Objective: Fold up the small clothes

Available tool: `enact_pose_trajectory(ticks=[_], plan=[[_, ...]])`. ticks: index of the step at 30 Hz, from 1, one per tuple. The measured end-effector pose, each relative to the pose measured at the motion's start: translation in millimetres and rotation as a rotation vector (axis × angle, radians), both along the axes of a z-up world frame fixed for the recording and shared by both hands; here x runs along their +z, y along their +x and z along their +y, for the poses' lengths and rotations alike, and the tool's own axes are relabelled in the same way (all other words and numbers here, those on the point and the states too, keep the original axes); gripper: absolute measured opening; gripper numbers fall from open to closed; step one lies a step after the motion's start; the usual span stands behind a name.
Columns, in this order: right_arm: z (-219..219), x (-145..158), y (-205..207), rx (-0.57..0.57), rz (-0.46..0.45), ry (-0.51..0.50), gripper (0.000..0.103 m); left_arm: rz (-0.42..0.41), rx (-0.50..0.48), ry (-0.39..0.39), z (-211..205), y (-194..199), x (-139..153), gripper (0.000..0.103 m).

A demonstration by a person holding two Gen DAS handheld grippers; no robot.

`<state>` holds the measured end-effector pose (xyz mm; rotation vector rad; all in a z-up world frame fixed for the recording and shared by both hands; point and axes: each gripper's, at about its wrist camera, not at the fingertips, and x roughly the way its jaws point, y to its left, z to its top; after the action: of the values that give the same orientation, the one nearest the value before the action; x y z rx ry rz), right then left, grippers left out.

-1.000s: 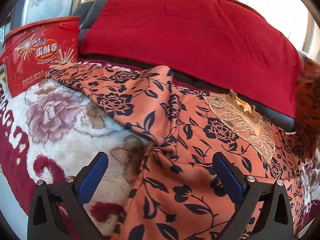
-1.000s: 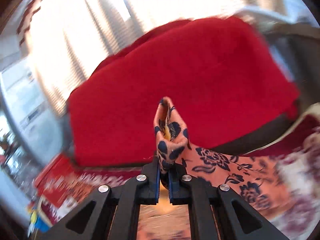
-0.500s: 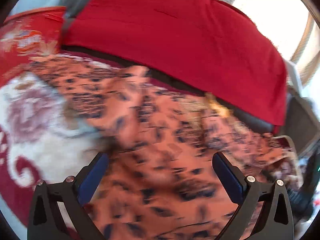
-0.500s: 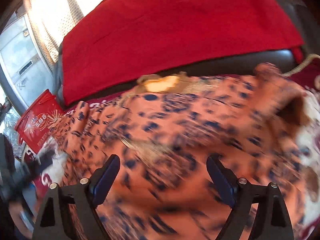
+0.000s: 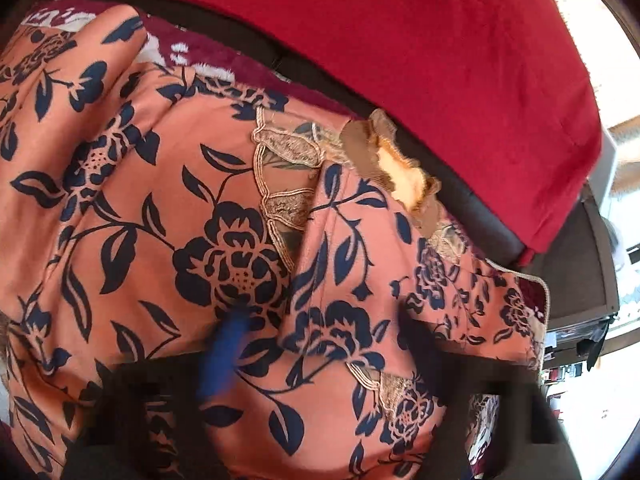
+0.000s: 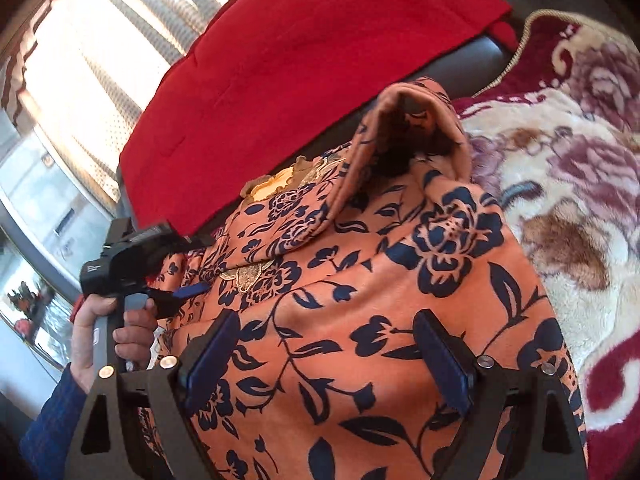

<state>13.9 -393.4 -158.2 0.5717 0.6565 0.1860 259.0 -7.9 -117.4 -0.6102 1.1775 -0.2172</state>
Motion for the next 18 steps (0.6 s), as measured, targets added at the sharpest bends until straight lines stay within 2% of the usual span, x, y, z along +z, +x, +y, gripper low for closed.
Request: enact_pose_trajectory(ticks=[1,2,3,6,8,10,13,15,18], plan=[[-1,-1,1,0.000,-0.004,0.009,0.090,0.024,-0.003,0.026,-1,2,-2,0.009],[-2,-1,2,-0.002,-0.008,0.016,0.090,0.017,0.006,0.023,0,2,2,0.009],[-4,-1,2,-0.003,-0.010,0.027,0.090,-0.032,0.020,0.034,2,-3,14,0.008],[-11,2,0,-0.021,-0.021,0.054,0.090,-0.293,0.062,0.170,8,-37,72,0.008],[-21,6,-1,-0.044,-0.029,0.093,0.090,-0.398,0.116,0.219,20,-57,94,0.008],[-31,12,1,-0.066,-0.041,0.125,0.090,-0.392,0.100,0.262,25,-60,89,0.008],[-44,30,20,-0.080,-0.046,0.148,0.090,-0.268,0.089,0.333,30,-45,46,0.008],[-49,44,36,-0.062,-0.060,0.170,0.090,-0.197,0.119,0.336,43,-36,21,0.008],[-56,66,66,-0.063,-0.065,0.175,0.092,-0.143,0.137,0.289,54,-37,0,0.008]])
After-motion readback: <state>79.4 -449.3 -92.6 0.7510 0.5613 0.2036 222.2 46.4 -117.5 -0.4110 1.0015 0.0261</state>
